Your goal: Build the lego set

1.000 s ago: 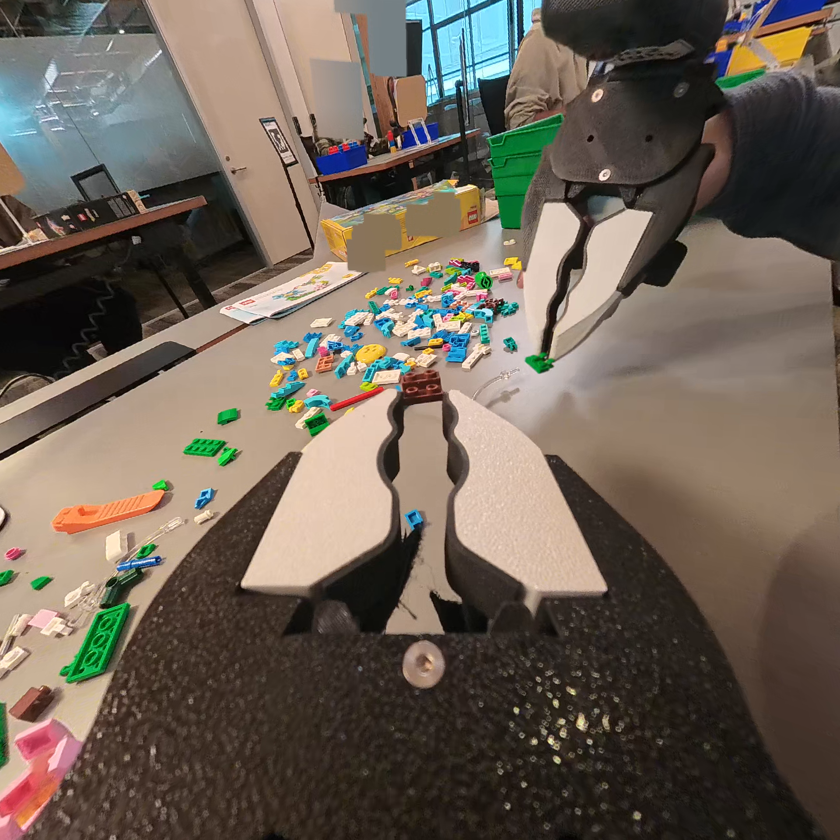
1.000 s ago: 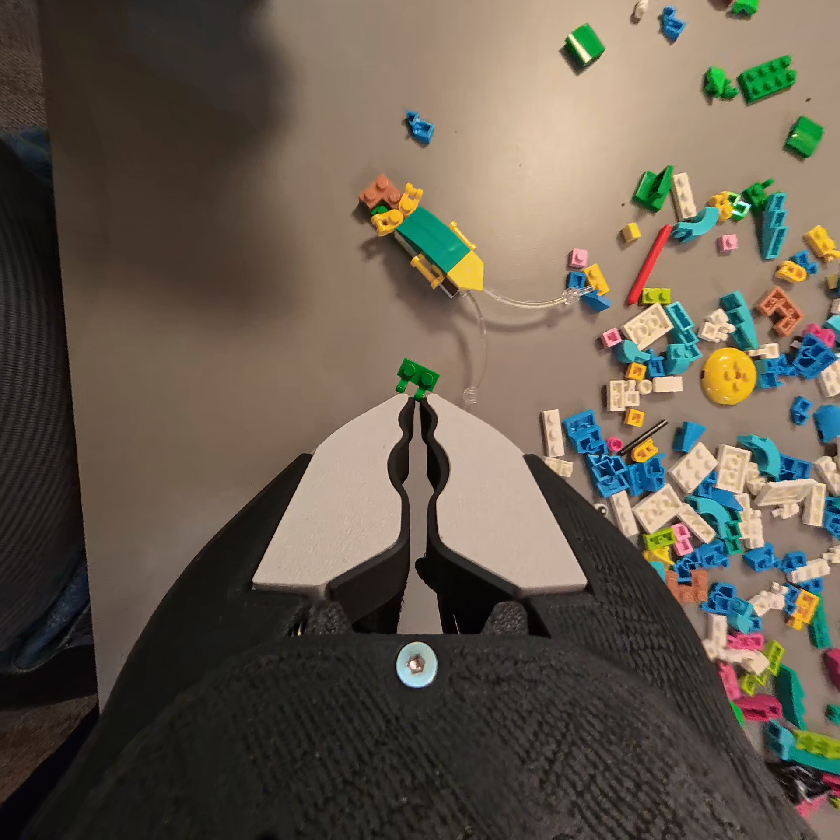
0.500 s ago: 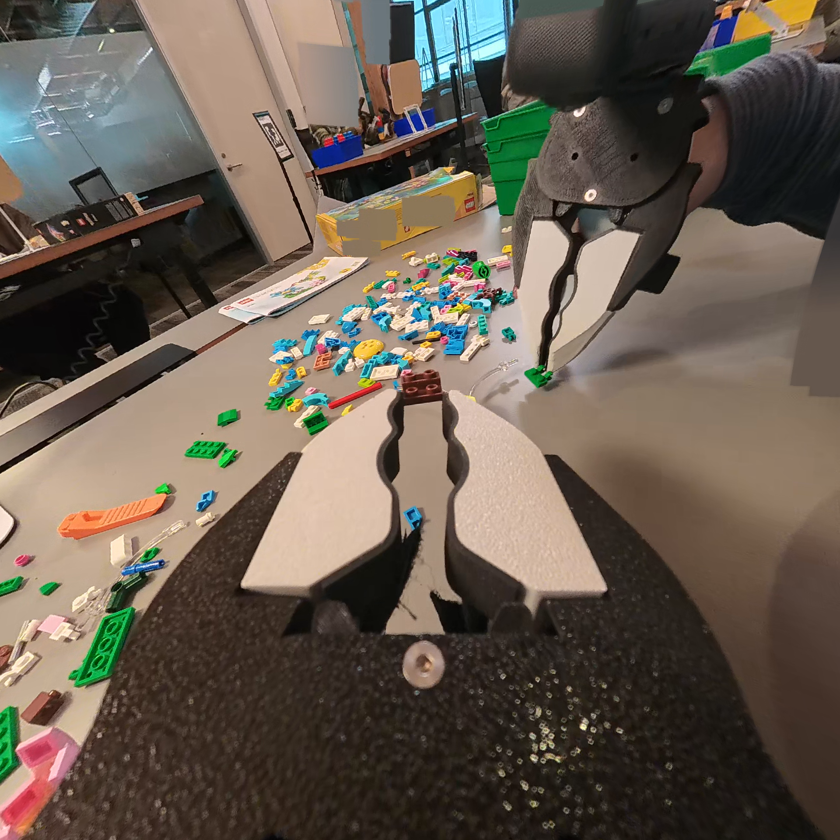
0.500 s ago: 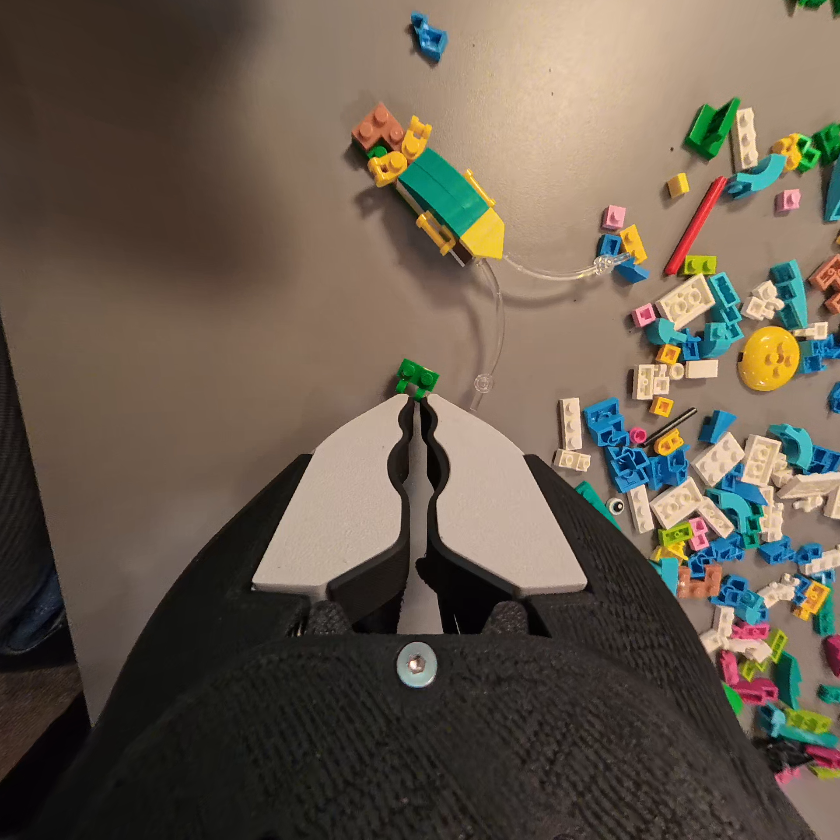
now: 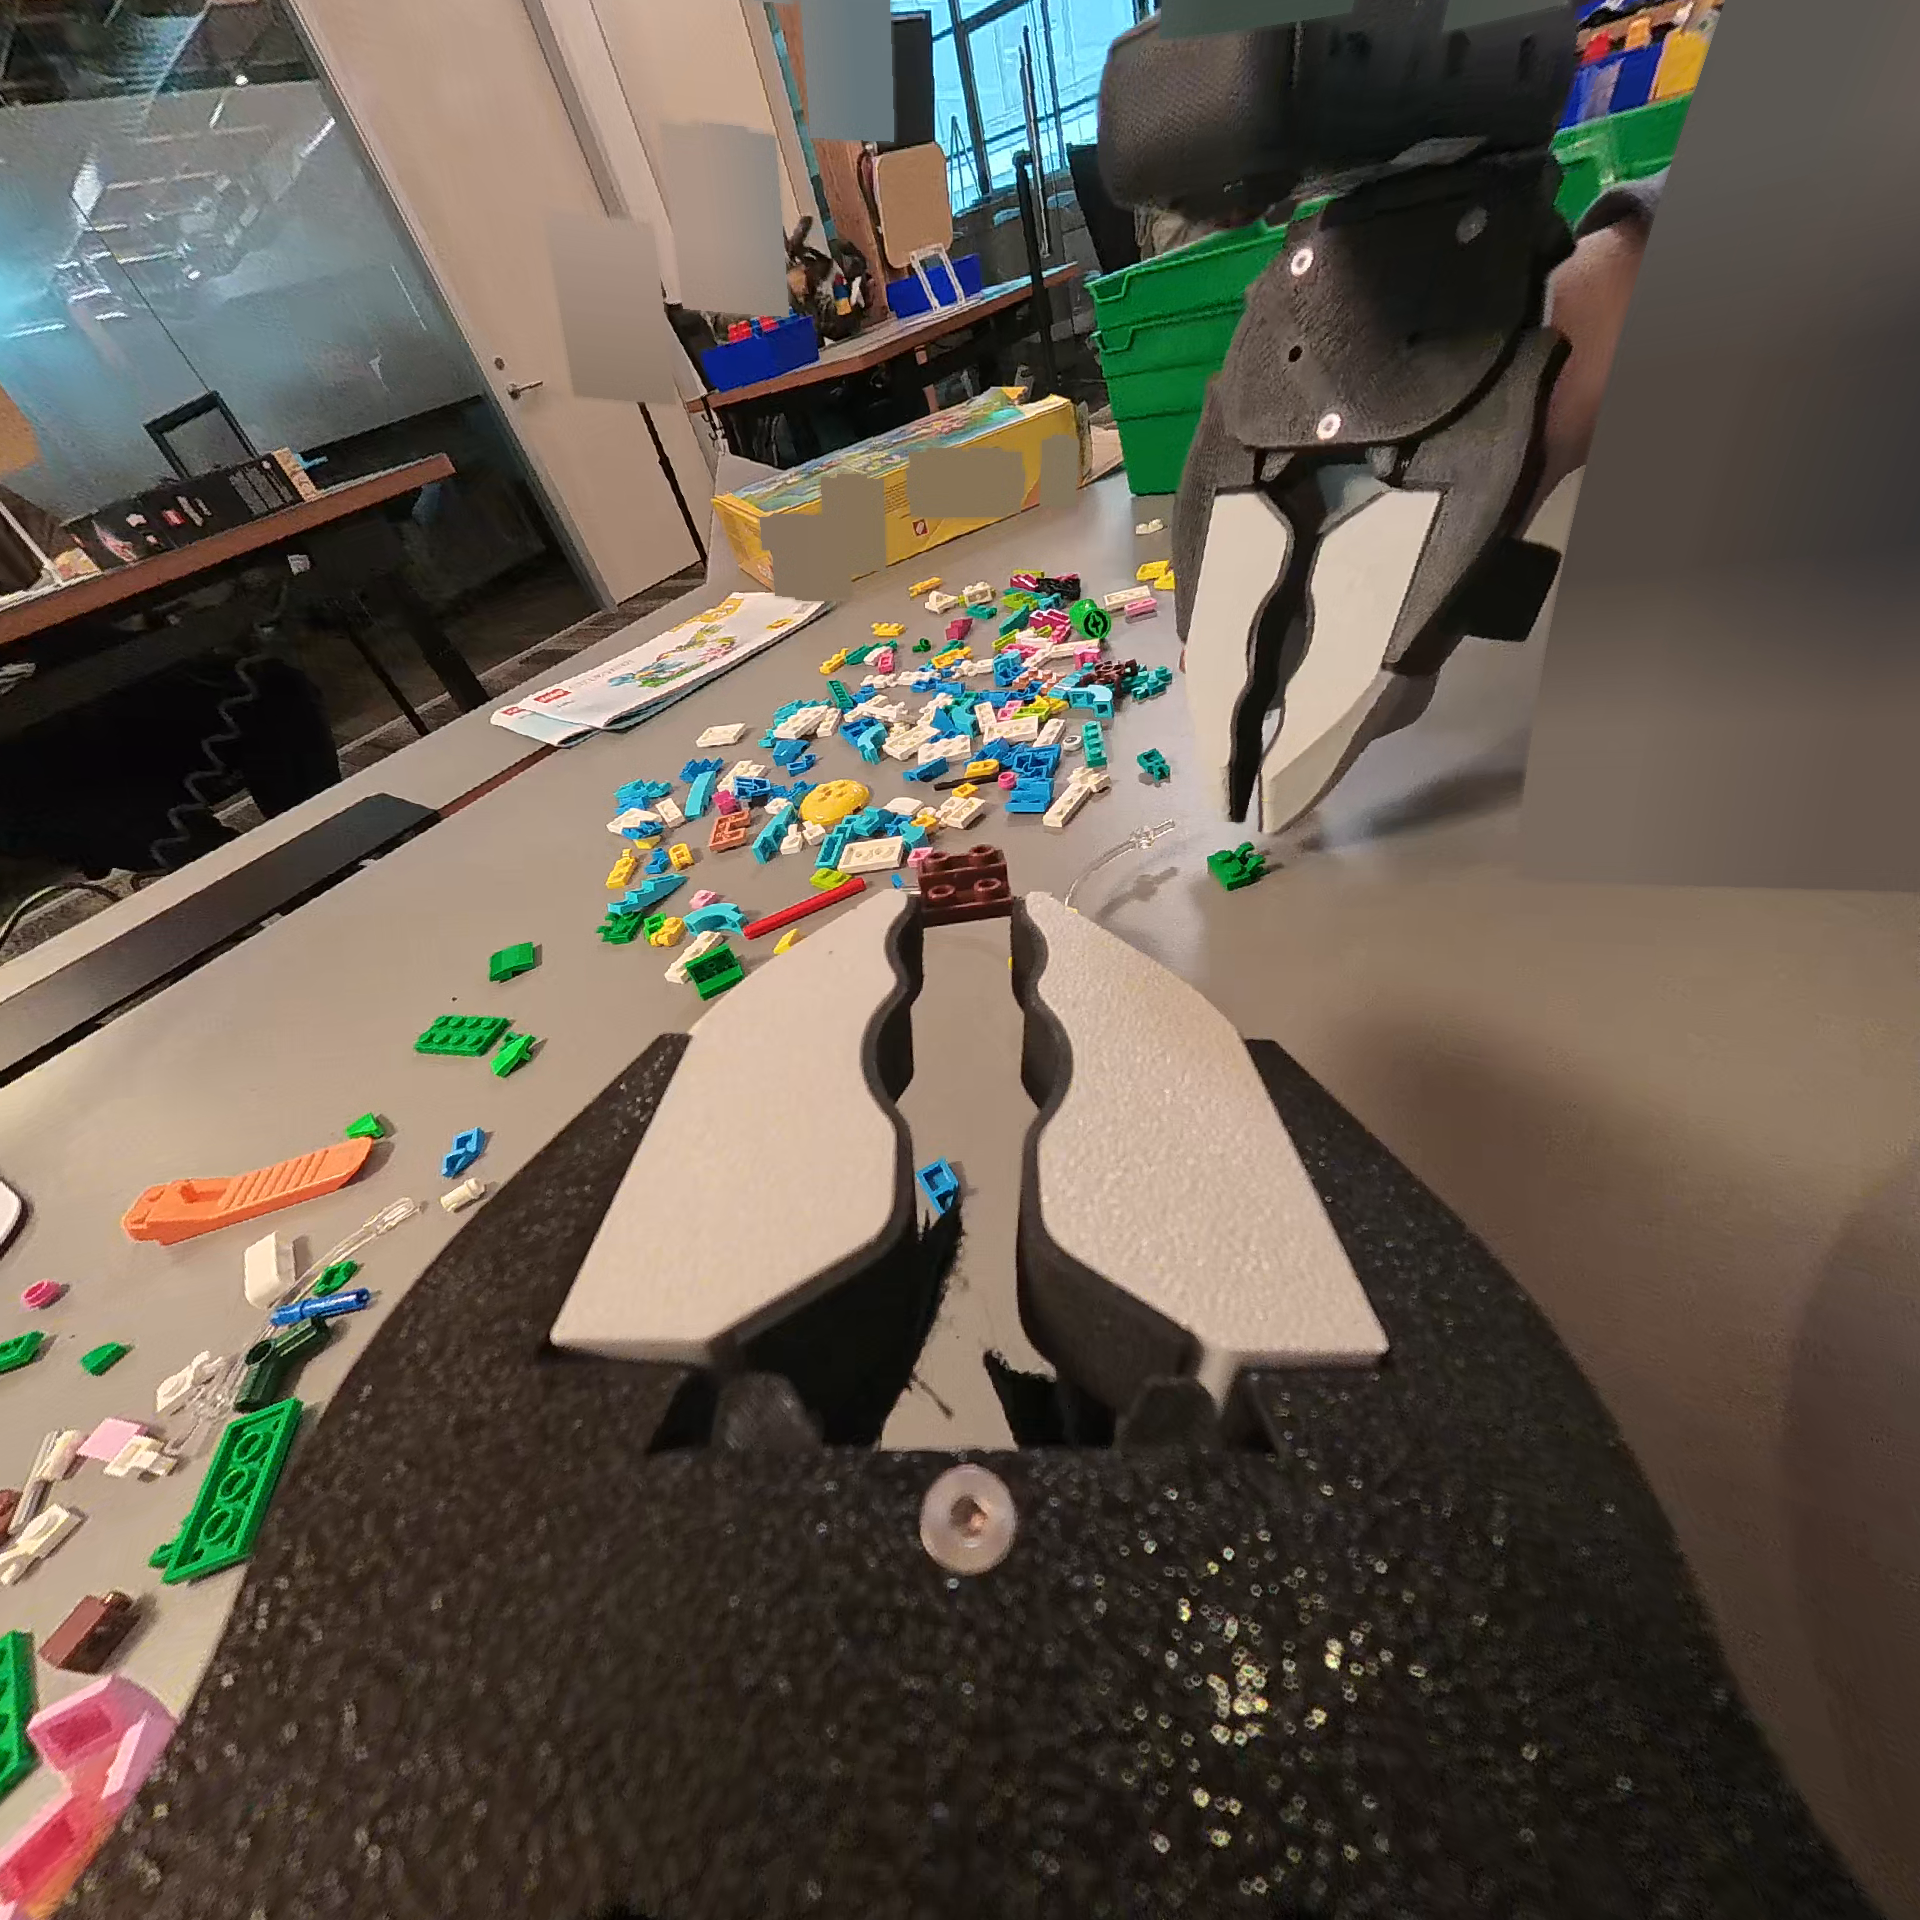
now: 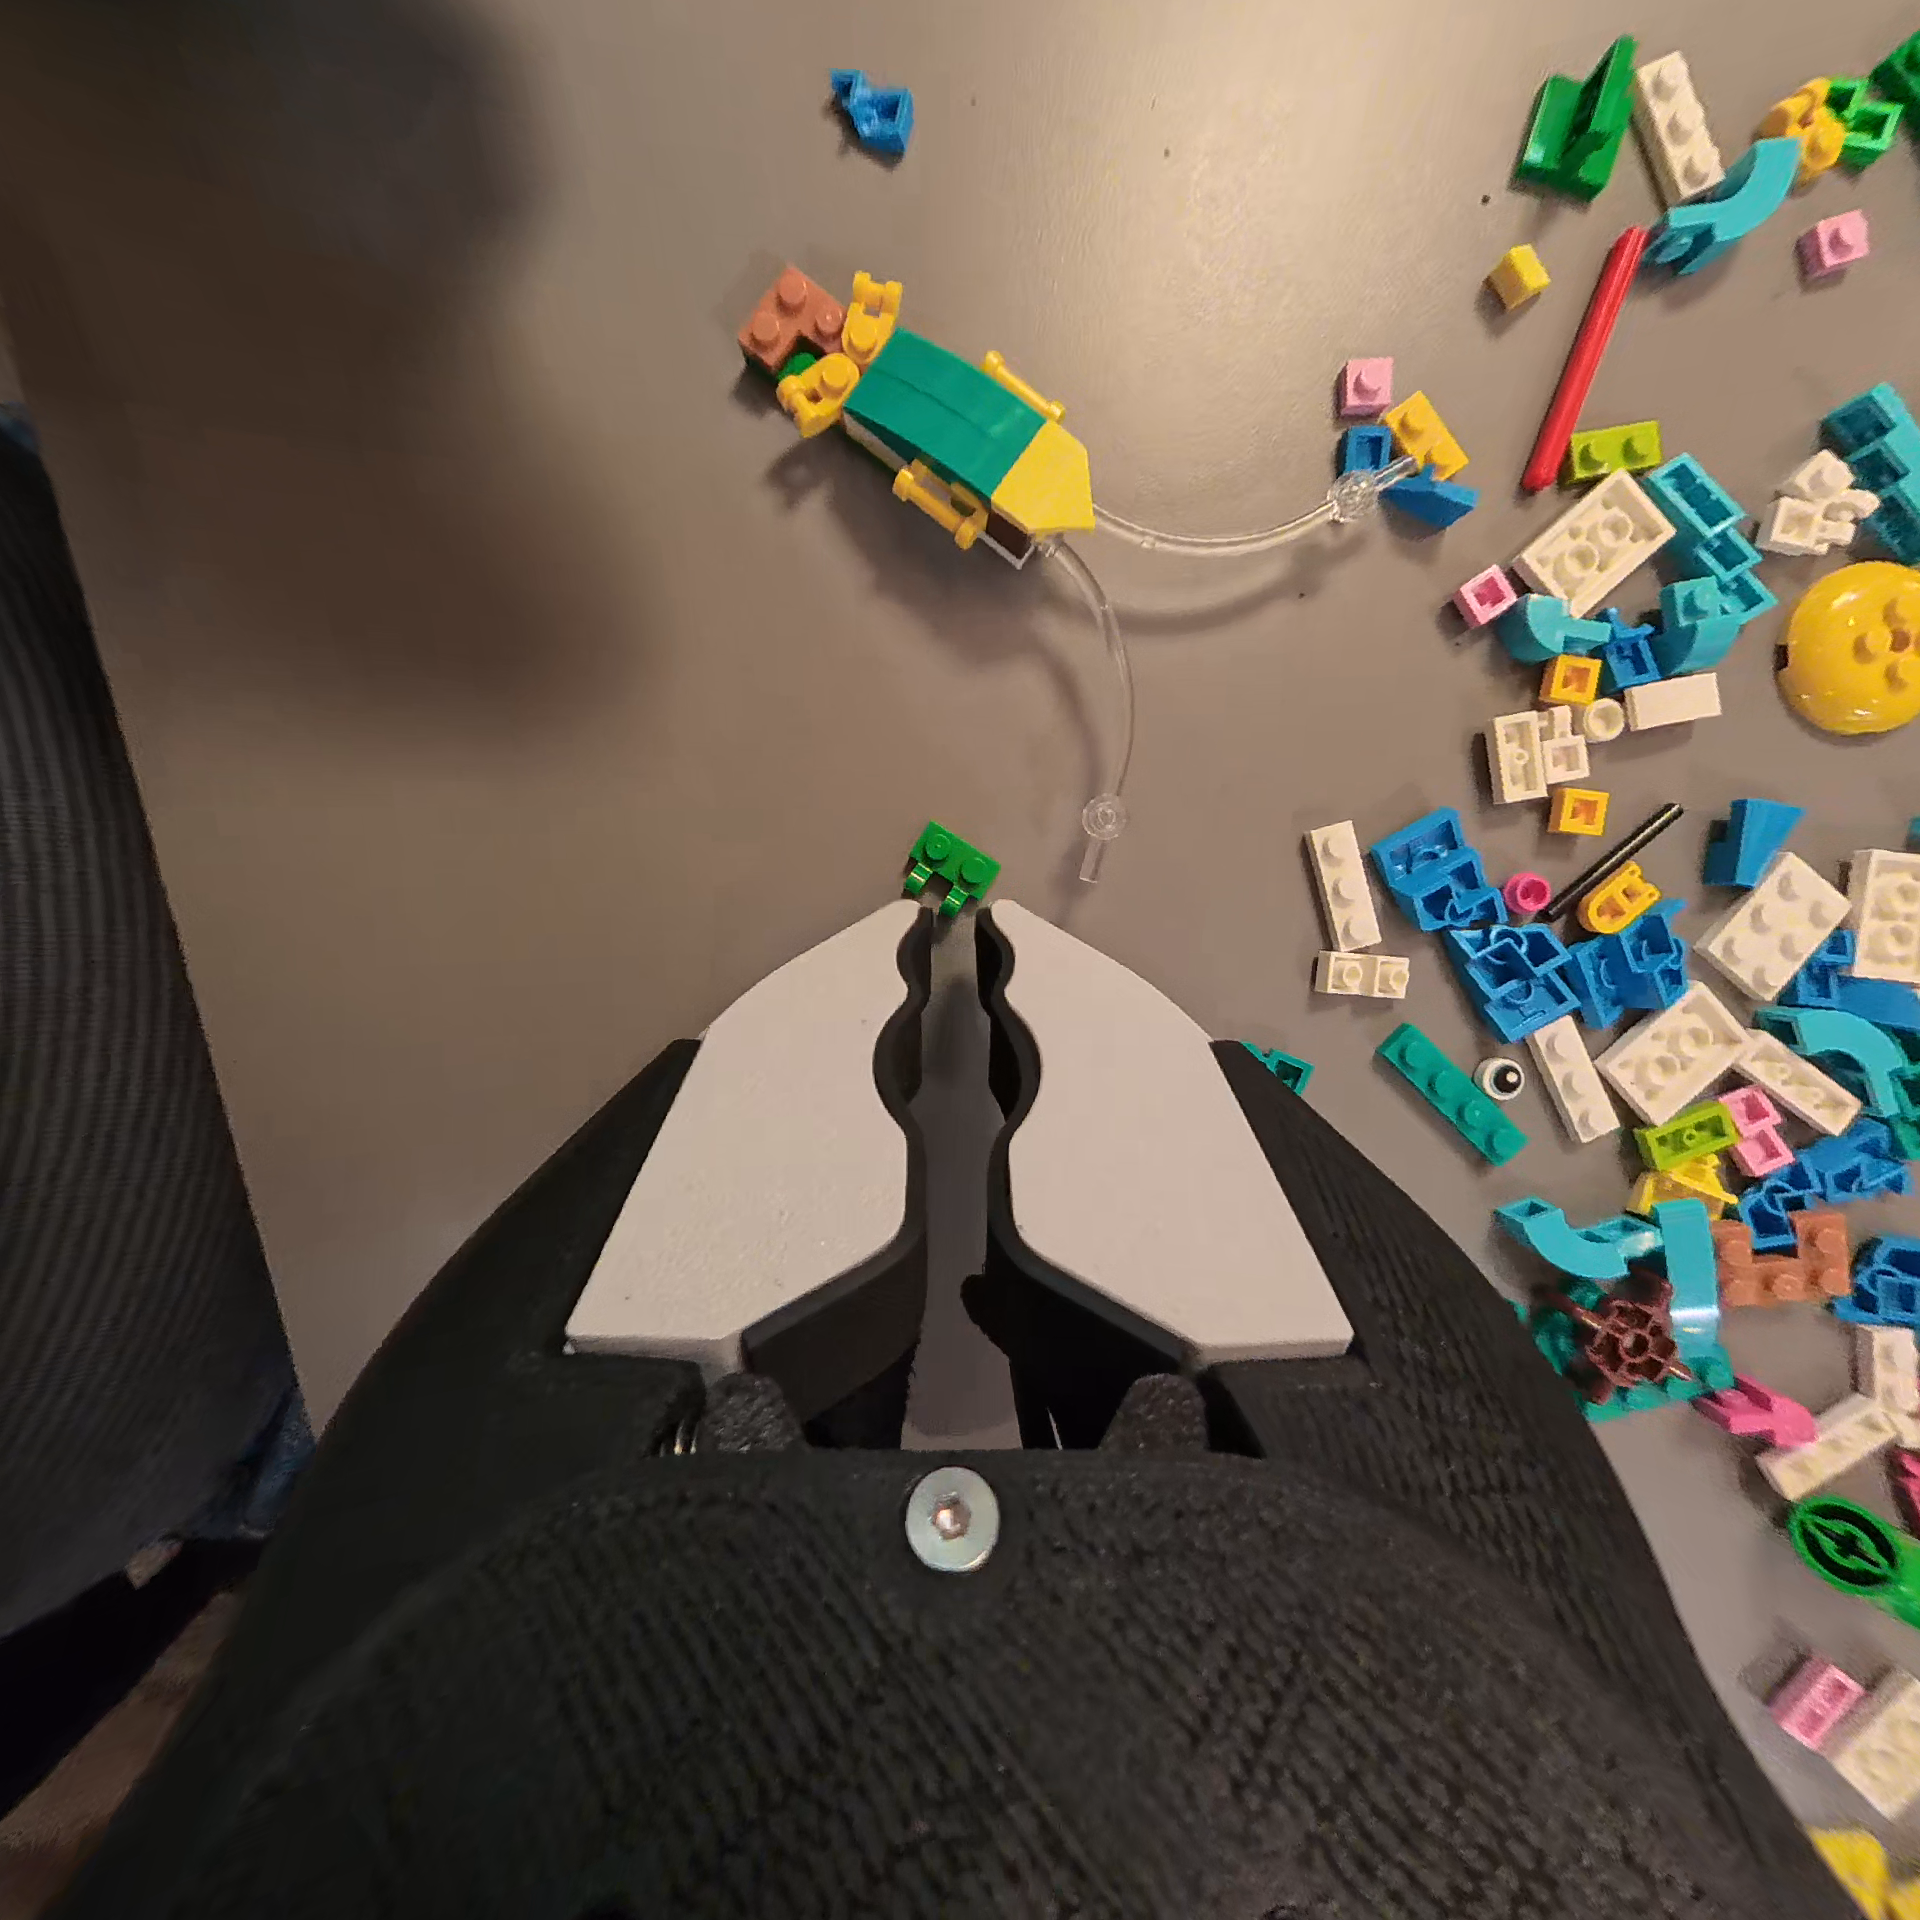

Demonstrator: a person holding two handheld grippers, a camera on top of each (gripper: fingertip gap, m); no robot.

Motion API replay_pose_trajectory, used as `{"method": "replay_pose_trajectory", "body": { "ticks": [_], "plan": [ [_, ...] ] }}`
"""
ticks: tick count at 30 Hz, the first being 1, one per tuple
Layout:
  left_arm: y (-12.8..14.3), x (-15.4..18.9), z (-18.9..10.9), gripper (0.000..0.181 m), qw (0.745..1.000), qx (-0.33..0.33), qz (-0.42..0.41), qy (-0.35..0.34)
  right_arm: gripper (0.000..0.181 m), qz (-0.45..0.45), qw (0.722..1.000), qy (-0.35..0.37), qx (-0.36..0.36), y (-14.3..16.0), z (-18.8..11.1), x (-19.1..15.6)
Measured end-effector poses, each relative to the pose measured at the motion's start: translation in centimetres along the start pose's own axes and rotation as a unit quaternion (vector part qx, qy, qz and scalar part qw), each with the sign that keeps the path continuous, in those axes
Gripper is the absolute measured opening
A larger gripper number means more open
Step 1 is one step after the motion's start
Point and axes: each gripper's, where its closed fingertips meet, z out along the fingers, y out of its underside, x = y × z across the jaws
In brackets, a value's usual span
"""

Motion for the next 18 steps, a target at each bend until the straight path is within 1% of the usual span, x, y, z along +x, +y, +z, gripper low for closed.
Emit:
{"method": "replay_pose_trajectory", "body": {
  "ticks": [6,13,18],
  "plan": [
    [0.0,0.1,0.0,0.016,1.000,0.000,0.002,0.002,0.007,0.010,1.000,-0.016,0.003,0.5,0.4,-0.2],
    [0.0,0.1,0.0,0.016,1.000,-0.002,0.005,0.003,0.006,0.014,0.997,-0.066,0.023,-0.4,0.6,-2.4],
    [0.1,0.2,0.0,0.016,1.000,-0.003,0.006,0.004,0.006,0.032,0.999,-0.031,0.029,0.2,0.0,-0.8]
  ]
}}
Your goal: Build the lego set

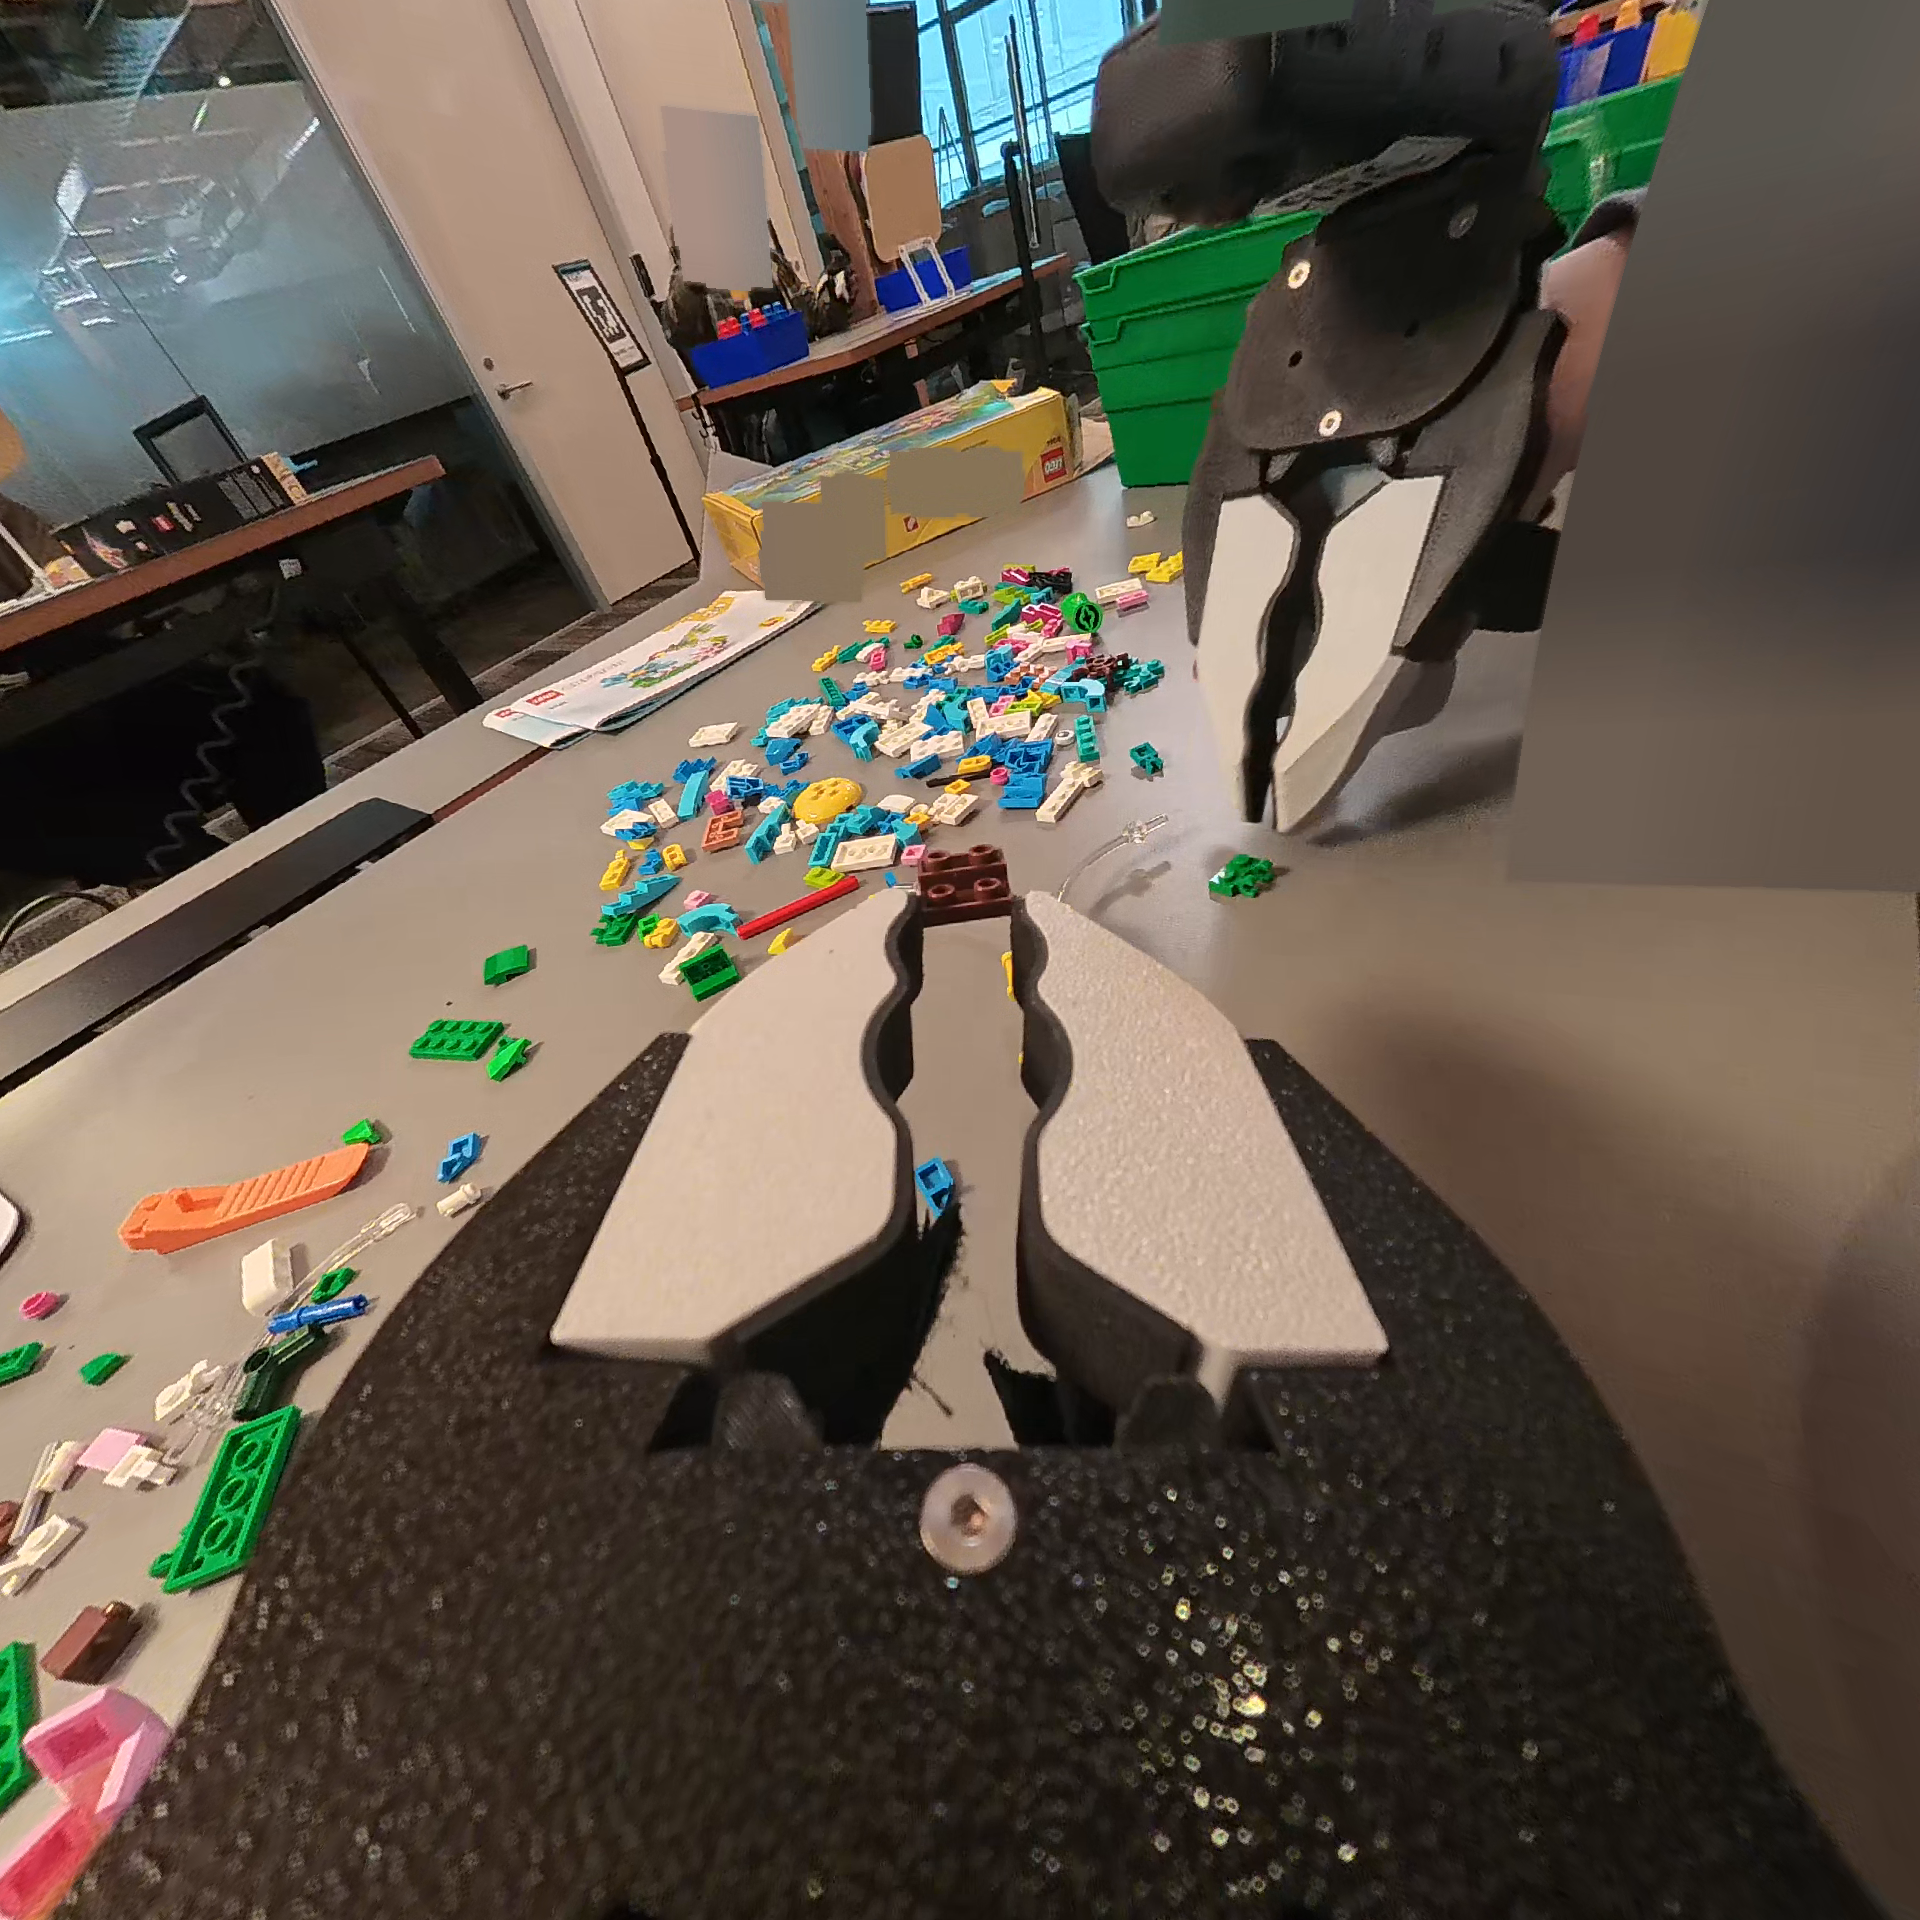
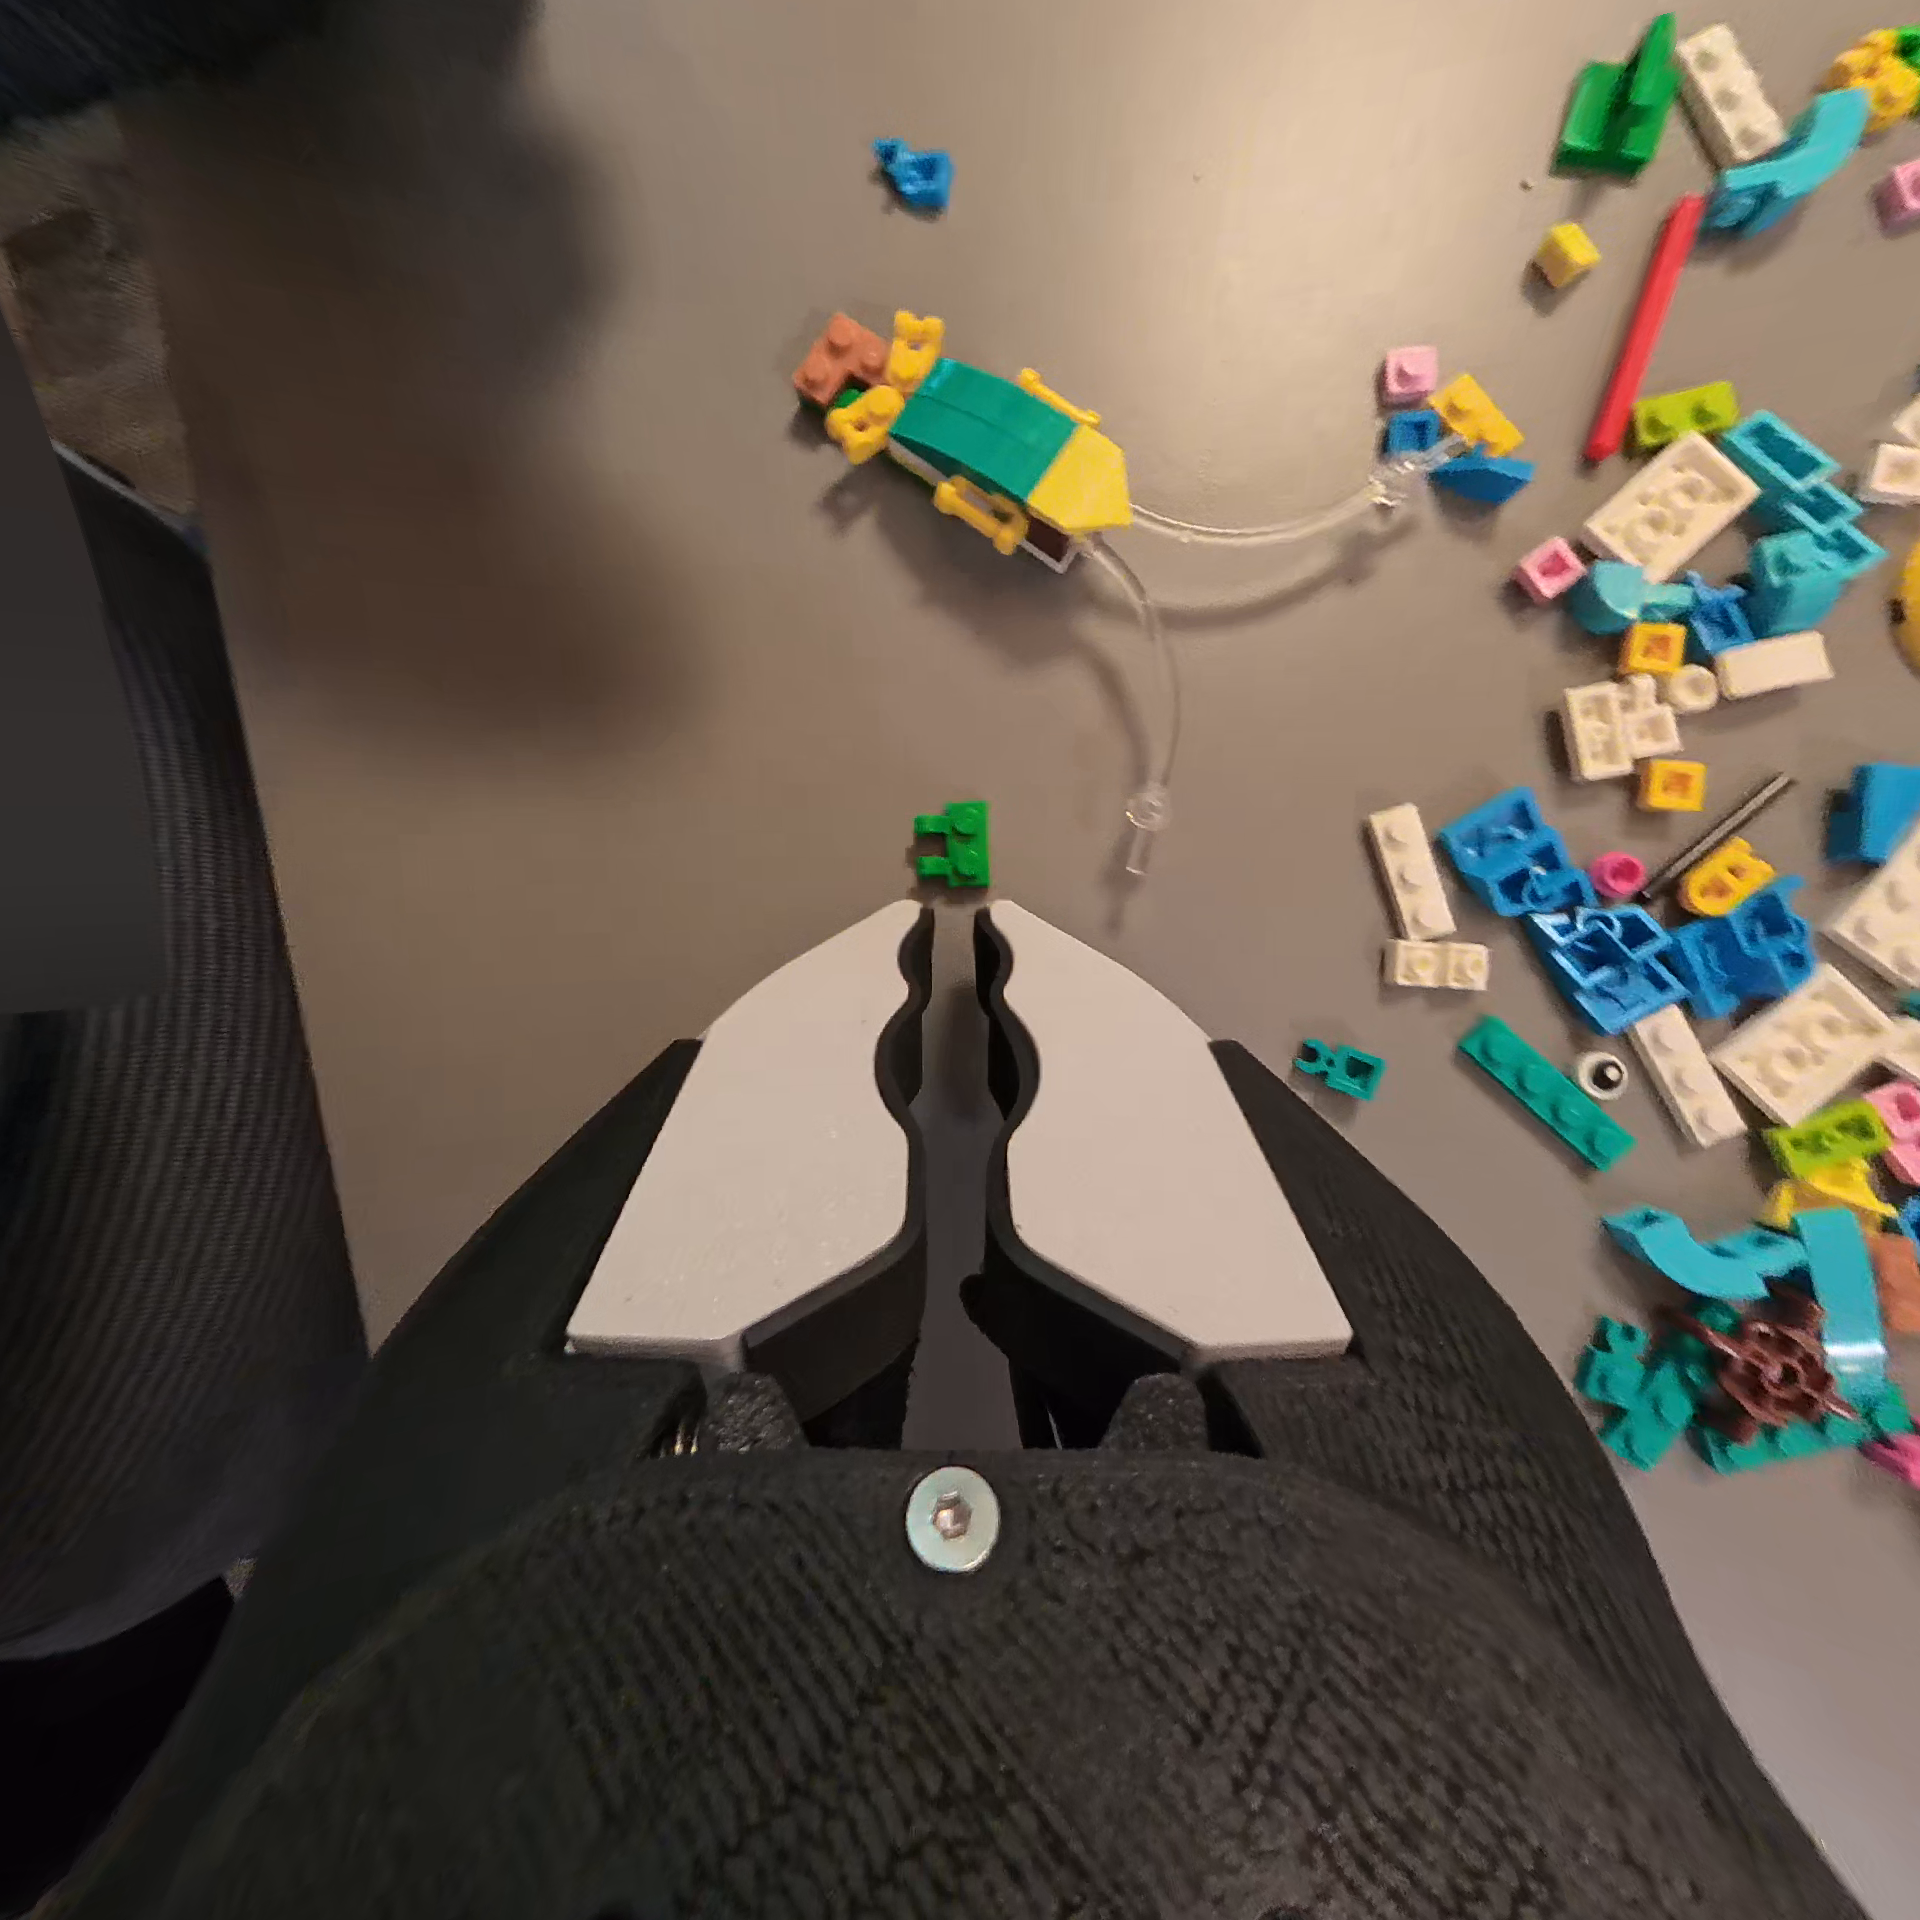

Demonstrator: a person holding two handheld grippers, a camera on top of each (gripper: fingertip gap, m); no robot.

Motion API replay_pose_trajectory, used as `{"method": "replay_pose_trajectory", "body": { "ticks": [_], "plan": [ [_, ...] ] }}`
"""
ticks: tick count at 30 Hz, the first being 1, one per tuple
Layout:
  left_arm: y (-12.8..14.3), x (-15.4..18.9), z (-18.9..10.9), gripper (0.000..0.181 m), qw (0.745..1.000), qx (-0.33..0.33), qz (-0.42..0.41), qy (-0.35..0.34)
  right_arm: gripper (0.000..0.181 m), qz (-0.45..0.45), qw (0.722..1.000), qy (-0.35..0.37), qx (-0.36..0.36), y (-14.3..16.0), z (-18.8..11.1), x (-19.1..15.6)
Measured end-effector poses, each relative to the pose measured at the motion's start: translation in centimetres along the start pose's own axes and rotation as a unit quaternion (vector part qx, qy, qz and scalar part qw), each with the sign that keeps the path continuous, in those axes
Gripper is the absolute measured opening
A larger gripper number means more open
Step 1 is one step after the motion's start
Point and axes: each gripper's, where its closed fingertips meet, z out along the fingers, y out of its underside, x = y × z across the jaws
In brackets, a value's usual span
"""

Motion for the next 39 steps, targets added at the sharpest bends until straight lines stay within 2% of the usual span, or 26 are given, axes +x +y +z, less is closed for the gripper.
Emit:
{"method": "replay_pose_trajectory", "body": {
  "ticks": [3,8,12,16,23,30,36,39],
  "plan": [
    [0.0,0.0,0.0,0.016,1.000,-0.002,0.002,0.001,0.006,-0.005,1.000,-0.002,-0.010,0.4,0.6,-0.2],
    [0.0,0.1,0.0,0.015,1.000,-0.001,0.003,0.001,0.006,-0.023,0.998,-0.054,0.011,-0.7,1.1,-2.5],
    [0.0,0.1,0.0,0.016,1.000,-0.002,0.004,0.002,0.006,-0.038,0.999,-0.017,0.010,-0.4,0.4,-0.5],
    [0.0,0.1,0.0,0.015,1.000,-0.001,0.003,0.002,0.007,-0.033,0.999,-0.016,0.012,-0.1,0.5,0.3],
    [0.0,0.1,0.0,0.016,1.000,-0.002,0.004,0.003,0.008,-0.038,0.996,-0.082,0.025,-0.5,1.3,-2.0],
    [0.0,0.2,0.1,0.016,1.000,-0.002,0.004,0.004,0.011,-0.049,0.997,-0.036,0.045,-1.0,1.1,-0.2],
    [0.1,0.2,0.1,0.016,1.000,-0.003,0.005,0.005,0.014,-0.052,0.992,-0.111,0.039,-0.7,1.3,-2.6],
    [0.1,0.3,0.1,0.016,1.000,-0.003,0.005,0.006,0.015,-0.068,0.993,-0.082,0.052,-1.0,1.4,-1.8]
  ]
}}
